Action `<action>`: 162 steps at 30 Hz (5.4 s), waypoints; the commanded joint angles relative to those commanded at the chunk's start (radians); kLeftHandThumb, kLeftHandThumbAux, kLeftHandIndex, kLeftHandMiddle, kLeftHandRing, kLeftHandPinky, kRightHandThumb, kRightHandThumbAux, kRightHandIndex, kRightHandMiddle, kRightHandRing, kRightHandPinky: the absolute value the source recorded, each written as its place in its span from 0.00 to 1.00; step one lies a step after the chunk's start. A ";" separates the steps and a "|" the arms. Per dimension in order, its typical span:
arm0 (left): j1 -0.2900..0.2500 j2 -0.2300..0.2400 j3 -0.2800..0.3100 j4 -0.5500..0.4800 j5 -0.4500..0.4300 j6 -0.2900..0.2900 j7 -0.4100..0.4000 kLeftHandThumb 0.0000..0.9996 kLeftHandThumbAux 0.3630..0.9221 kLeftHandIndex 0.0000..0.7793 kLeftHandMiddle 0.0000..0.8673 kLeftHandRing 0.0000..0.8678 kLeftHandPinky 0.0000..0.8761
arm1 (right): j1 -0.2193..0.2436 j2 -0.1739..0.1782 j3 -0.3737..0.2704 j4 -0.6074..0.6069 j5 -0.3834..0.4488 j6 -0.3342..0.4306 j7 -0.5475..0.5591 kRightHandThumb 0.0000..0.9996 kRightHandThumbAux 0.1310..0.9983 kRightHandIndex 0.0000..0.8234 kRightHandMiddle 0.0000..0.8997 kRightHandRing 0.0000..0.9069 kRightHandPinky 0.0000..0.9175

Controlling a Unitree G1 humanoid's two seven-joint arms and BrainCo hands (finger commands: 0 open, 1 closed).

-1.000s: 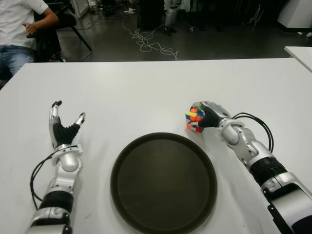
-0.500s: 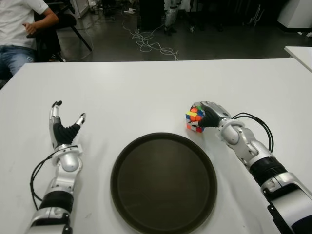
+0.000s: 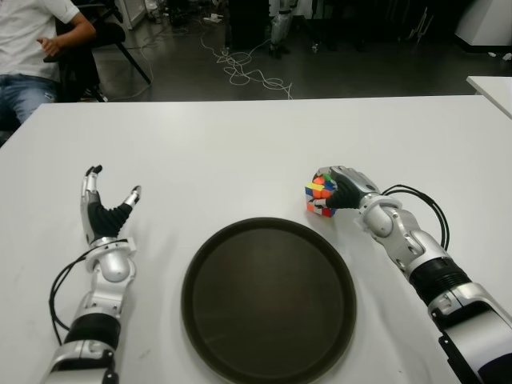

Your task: Pick up the Rubik's Cube and put it in the plate

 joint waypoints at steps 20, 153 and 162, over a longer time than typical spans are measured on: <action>0.000 -0.001 -0.001 -0.002 0.001 -0.001 0.004 0.00 0.56 0.01 0.00 0.00 0.03 | 0.029 0.016 -0.180 -0.144 0.190 -0.085 -0.035 0.70 0.68 0.53 0.84 0.84 0.82; -0.010 -0.009 0.011 0.005 -0.029 0.030 -0.003 0.00 0.69 0.02 0.01 0.00 0.01 | 0.231 0.052 -0.126 -0.780 0.690 0.311 0.681 0.68 0.69 0.53 0.84 0.84 0.81; -0.010 -0.012 0.016 0.002 -0.036 0.035 -0.004 0.00 0.72 0.01 0.00 0.00 0.00 | 0.264 0.077 -0.117 -0.721 0.549 0.085 0.535 0.68 0.70 0.52 0.61 0.62 0.59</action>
